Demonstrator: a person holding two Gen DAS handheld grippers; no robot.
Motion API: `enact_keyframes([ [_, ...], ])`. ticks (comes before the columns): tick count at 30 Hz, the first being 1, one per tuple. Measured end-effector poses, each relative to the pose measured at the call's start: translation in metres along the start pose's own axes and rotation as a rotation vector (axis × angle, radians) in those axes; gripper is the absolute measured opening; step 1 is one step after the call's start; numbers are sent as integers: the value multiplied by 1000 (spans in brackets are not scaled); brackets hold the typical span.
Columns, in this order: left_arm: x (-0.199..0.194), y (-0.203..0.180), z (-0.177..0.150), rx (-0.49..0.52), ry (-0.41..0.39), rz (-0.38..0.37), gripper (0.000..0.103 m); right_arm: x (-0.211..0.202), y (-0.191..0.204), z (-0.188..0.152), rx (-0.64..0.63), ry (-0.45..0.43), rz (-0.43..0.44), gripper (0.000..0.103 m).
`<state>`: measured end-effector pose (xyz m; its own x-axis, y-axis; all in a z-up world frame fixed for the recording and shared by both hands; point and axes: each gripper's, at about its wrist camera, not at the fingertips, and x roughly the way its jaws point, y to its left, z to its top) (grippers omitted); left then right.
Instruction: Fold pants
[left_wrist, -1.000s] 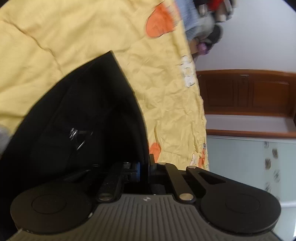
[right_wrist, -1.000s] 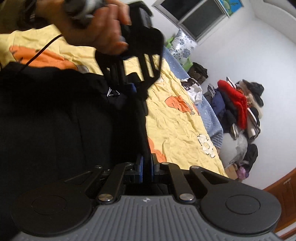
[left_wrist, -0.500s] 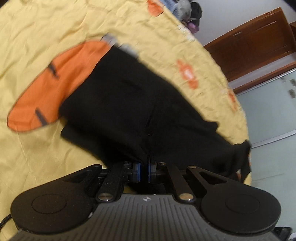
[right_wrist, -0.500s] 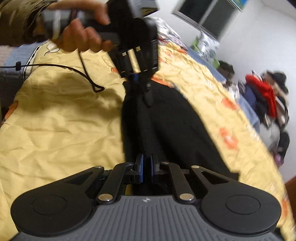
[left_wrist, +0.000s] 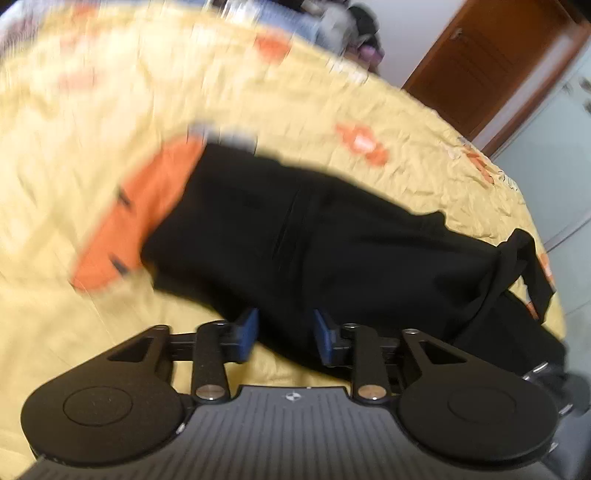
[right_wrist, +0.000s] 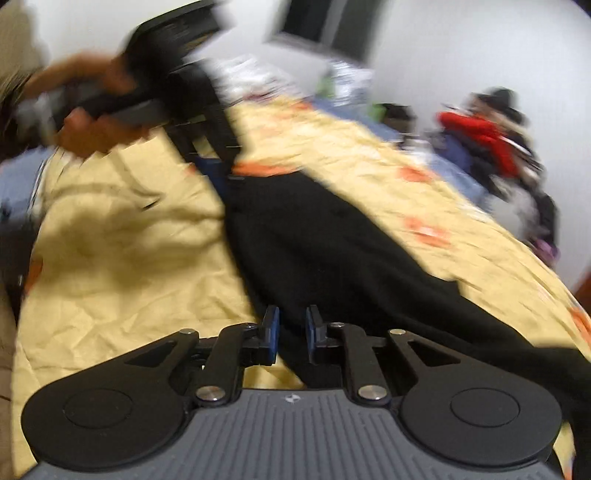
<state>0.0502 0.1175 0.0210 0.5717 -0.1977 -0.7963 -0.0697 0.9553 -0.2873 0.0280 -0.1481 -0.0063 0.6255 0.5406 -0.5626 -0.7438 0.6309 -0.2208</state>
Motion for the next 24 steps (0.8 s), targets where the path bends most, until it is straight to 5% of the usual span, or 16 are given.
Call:
enact_keyframes([
  [2, -17, -25, 4, 115, -81, 21, 55, -13, -21, -12, 111, 6, -102, 18],
  [5, -19, -68, 9, 261, -145, -89, 80, -18, -60, -42, 306, 106, -239, 27],
  [9, 12, -118, 2, 395, -79, -256, 80, -24, -80, -70, 425, 186, -263, 28],
  [11, 35, -137, -7, 432, -30, -294, 78, -43, -93, -77, 529, 111, -304, 30],
  [13, 55, -150, -16, 450, 25, -335, 78, -64, -119, -89, 704, -3, -381, 50],
  [14, 64, -156, -20, 459, 51, -346, 74, -74, -135, -98, 798, -61, -428, 69],
  [15, 71, -162, -25, 474, 59, -353, 74, -82, -152, -108, 892, -115, -481, 75],
  [20, 85, -182, -40, 563, 15, -341, 71, -102, -223, -161, 1274, -378, -487, 75],
  [24, 90, -189, -42, 599, 27, -351, 66, -99, -266, -187, 1408, -334, -557, 75],
])
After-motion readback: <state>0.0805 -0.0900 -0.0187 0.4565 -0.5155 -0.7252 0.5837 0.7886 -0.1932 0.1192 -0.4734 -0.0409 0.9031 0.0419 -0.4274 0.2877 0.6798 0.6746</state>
